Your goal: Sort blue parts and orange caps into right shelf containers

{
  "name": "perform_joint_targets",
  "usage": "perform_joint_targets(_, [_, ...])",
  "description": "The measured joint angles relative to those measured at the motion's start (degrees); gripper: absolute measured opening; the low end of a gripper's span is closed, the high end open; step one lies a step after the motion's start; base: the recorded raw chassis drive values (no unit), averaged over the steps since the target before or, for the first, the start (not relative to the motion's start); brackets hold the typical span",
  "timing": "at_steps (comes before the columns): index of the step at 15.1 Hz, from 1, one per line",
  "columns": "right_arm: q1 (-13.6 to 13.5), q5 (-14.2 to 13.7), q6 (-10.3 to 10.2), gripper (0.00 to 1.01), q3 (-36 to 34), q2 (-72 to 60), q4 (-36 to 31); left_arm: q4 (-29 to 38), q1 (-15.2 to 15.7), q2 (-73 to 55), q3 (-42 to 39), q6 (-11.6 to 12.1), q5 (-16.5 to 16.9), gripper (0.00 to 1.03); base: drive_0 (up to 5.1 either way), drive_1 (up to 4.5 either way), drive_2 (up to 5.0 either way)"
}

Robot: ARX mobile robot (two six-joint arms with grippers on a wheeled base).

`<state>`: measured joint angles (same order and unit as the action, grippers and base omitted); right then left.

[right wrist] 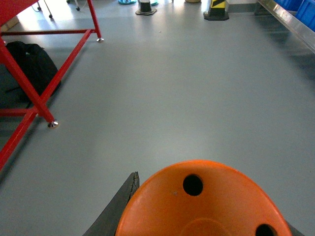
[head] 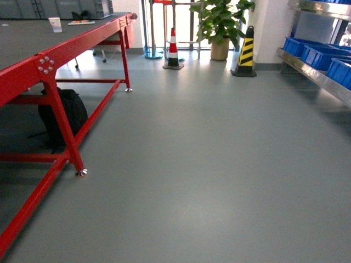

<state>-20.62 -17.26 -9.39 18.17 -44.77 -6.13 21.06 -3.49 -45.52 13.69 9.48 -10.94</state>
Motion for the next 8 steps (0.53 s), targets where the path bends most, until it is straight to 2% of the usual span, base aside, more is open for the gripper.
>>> perform_joint_targets(8, [0.00, -0.02, 0.00, 0.43, 0.00, -0.07, -0.09, 0.00, 0.00, 0.00, 0.00, 0.00, 0.00, 0.45, 0.0, 4.31, -4.3])
